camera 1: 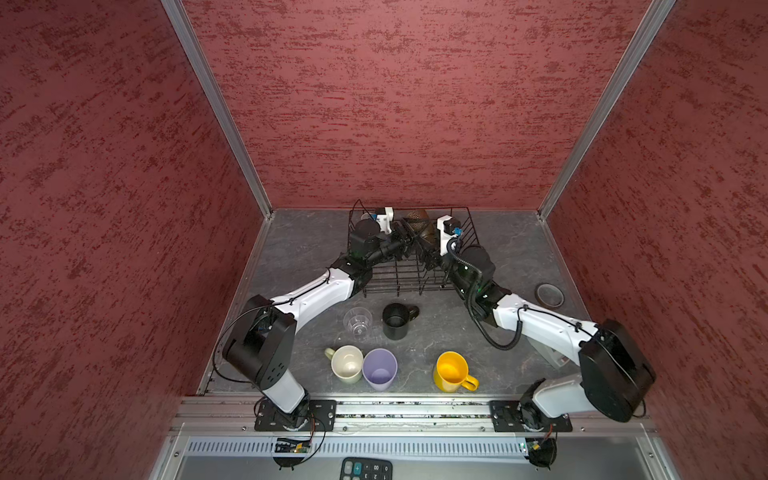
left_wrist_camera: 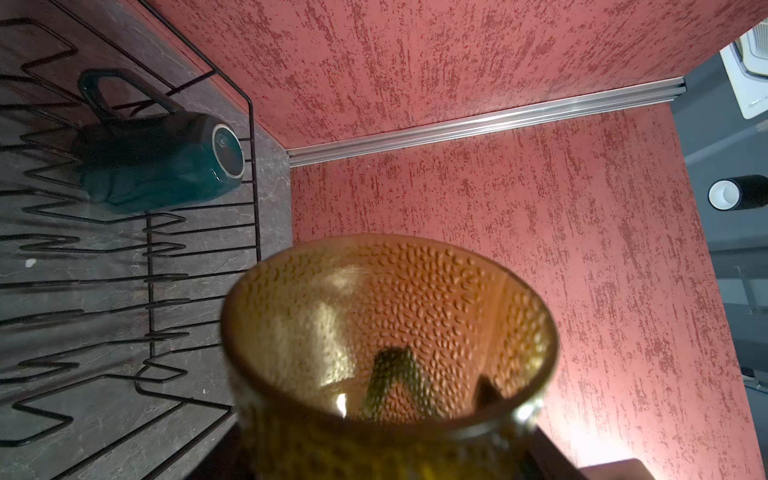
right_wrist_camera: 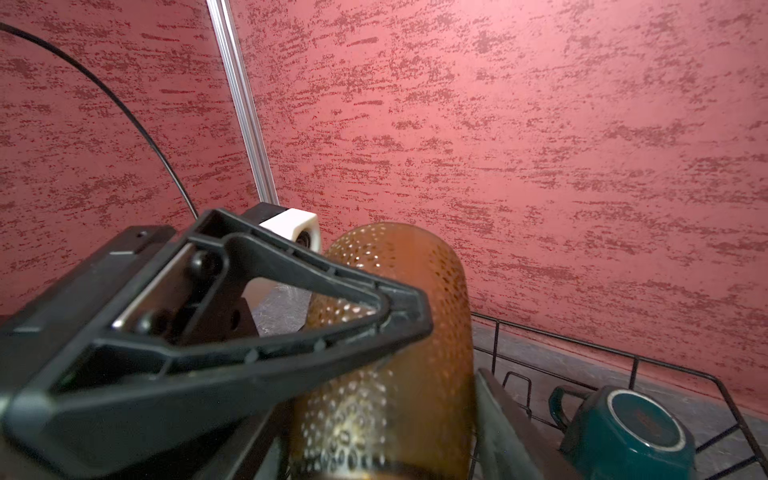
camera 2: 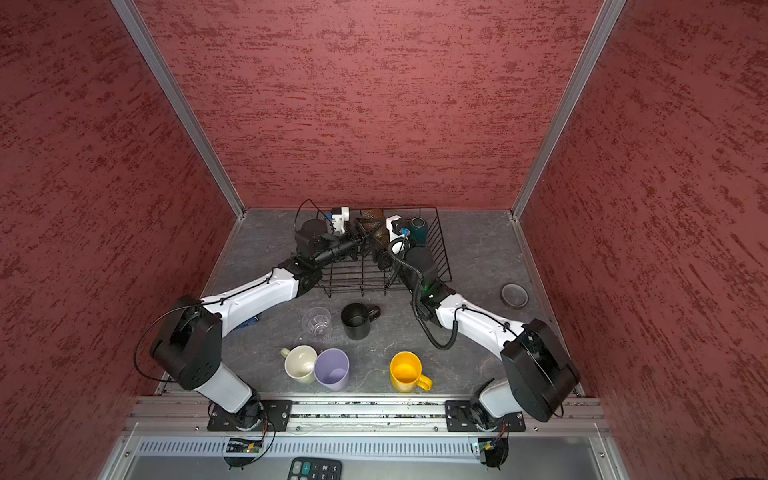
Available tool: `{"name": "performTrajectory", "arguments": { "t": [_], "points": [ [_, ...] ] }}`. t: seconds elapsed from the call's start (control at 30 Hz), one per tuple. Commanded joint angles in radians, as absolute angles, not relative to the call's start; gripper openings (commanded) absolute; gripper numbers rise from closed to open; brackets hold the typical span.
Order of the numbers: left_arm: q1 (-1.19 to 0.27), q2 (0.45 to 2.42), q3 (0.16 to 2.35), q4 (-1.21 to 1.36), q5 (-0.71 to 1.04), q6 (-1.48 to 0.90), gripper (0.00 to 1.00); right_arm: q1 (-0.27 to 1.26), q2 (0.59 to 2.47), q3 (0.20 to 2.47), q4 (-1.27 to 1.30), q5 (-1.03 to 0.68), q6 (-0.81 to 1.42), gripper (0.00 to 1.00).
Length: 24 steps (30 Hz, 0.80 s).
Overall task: Load the cups into the dish rack
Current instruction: 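Open and withdraw the left gripper while the right gripper holds the amber cup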
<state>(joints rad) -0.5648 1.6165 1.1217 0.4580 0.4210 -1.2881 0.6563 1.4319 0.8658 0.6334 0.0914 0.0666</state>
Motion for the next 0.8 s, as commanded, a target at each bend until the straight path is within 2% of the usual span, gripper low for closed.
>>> {"name": "performTrajectory", "arguments": {
  "t": [0.0,0.1,0.13,0.17,0.2,0.4,0.57,0.77],
  "points": [
    [-0.570,1.581,1.117,0.486,0.442,-1.258,0.48,0.653,1.388,0.854,0.625,0.051,0.076,0.29],
    [-0.568,1.578,1.118,0.486,0.438,-1.256,0.58,0.653,1.383,0.850,0.616,0.035,0.079,0.26],
    [-0.567,1.579,1.117,0.486,0.436,-1.253,0.65,0.653,1.384,0.852,0.611,0.031,0.080,0.24],
    [-0.566,1.580,1.118,0.486,0.435,-1.253,0.78,0.653,1.383,0.851,0.608,0.028,0.081,0.23],
    [-0.565,1.580,1.117,0.486,0.436,-1.256,0.99,0.653,1.381,0.849,0.606,0.026,0.084,0.22],
    [-0.562,1.562,1.116,0.441,0.433,-1.240,1.00,0.653,1.344,0.846,0.583,0.030,0.104,0.18],
    [-0.555,1.523,1.125,0.366,0.420,-1.171,0.99,0.653,1.271,0.861,0.482,0.112,0.111,0.17],
    [-0.538,1.400,1.165,0.086,0.339,-0.906,1.00,0.635,1.209,1.059,0.040,0.238,0.188,0.11]
  ]
}}
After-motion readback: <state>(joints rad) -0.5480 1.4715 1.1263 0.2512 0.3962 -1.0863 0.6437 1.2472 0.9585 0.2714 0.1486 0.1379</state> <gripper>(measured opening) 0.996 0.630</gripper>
